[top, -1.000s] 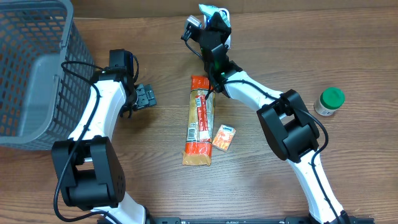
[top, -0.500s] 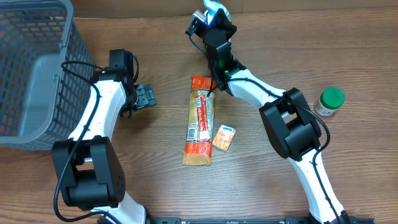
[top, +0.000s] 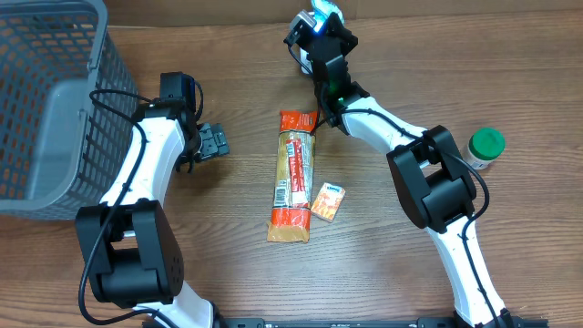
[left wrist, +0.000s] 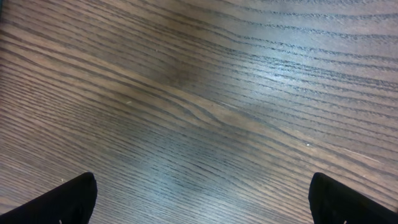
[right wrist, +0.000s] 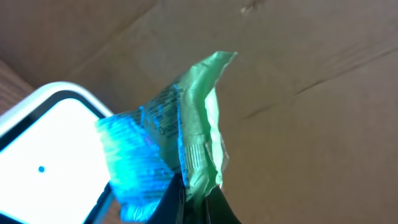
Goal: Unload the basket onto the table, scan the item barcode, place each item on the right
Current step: 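Hold the wipes pack in front of the white scanner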
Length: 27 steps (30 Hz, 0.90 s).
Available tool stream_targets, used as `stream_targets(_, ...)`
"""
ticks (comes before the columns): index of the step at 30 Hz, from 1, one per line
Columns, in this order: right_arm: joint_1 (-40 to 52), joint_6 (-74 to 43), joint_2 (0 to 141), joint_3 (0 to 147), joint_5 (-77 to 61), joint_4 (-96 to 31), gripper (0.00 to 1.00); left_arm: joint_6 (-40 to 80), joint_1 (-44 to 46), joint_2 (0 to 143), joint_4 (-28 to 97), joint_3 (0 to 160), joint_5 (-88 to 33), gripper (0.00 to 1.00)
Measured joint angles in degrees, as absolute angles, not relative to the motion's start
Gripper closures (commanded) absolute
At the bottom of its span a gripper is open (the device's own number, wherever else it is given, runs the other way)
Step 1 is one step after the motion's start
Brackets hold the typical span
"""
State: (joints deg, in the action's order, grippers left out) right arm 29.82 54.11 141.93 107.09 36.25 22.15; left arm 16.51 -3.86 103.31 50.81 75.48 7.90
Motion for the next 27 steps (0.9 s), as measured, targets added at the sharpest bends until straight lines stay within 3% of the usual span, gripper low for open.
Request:
stream_targets(13,32.16,51.59,141.93,107.57,36.82,16.86,0.97,16.49,-3.86,103.31,50.81,75.48,7.9,0.0)
stream_targets(21,33.32,51.35,141.82,107.48,43.68,29.06,0.97,16.51,-3.86,103.31,50.81,75.48,7.9,0.0)
stream_targets(27,33.04,48.95,139.96,107.31,46.87,16.53,0.97,16.51,-3.86,103.31,50.83,75.48,7.9,0.0)
